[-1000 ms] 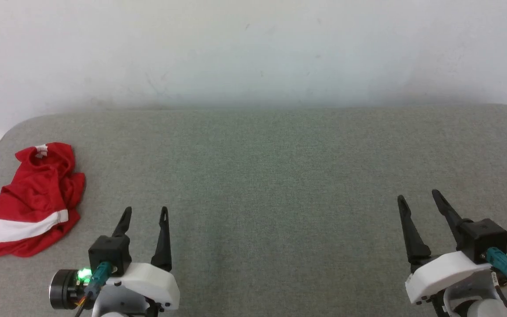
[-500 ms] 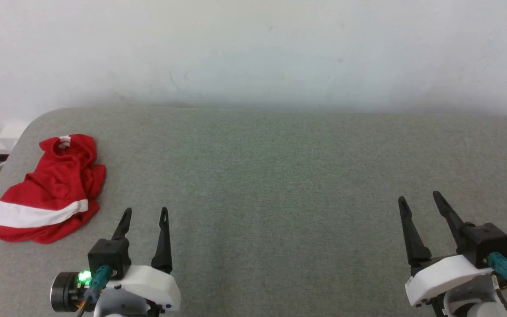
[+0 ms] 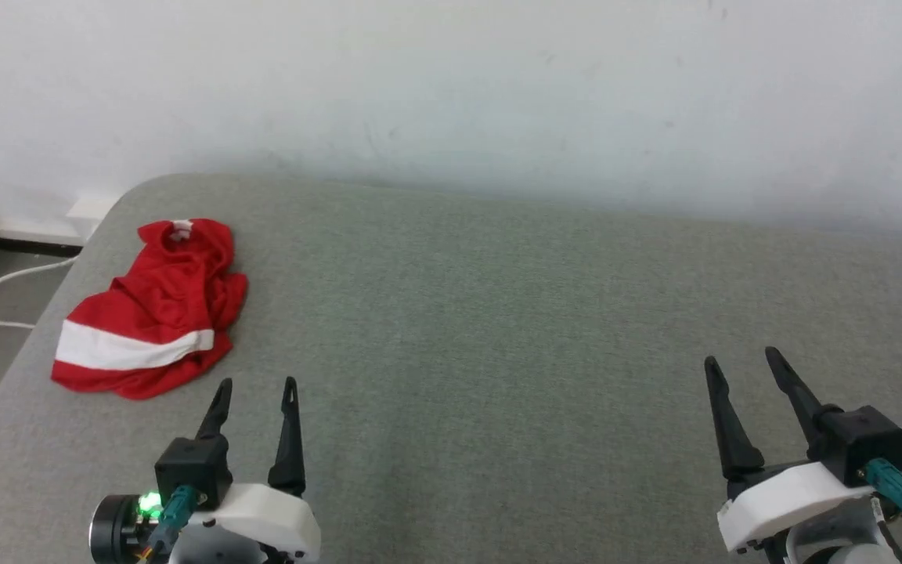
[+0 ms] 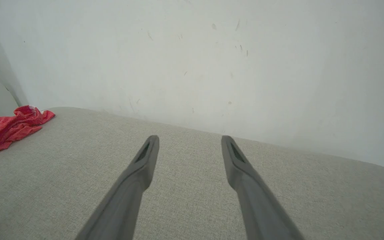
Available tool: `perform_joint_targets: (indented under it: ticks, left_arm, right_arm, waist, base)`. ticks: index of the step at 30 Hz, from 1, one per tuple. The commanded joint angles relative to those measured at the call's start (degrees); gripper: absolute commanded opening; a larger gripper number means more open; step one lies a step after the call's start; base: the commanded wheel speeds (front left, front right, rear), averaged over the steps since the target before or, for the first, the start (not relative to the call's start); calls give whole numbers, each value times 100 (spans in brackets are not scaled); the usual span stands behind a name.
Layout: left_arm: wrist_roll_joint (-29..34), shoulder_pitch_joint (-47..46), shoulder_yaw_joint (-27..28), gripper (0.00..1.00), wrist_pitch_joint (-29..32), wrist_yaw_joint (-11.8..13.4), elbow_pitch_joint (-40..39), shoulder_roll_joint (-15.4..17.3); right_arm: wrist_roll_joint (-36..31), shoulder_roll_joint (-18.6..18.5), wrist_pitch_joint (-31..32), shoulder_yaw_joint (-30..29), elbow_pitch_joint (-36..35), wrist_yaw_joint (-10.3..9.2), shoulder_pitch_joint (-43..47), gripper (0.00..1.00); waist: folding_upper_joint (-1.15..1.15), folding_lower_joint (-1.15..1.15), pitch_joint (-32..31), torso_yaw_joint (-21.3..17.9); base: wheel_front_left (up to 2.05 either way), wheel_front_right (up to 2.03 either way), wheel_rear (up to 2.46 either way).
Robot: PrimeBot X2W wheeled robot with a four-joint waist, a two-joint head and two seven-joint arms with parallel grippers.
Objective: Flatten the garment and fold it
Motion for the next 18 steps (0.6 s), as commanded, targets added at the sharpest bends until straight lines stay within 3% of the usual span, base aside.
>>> perform_joint_targets:
  ticks: [1,18]
  left_arm:
    - [-18,53,-16,100,-66,46,25,-5]
    - [-44,109,-67,100,-270,59,79,-7]
  right_arm:
    - [60,12,-59,-6,29,-5,71,100]
    - [189,16,-262,35,168,-7,87,100]
  waist:
    - [0,0,-23,174]
    - [0,0,-47,1031]
  base:
    - [0,0,0]
    - [0,0,0]
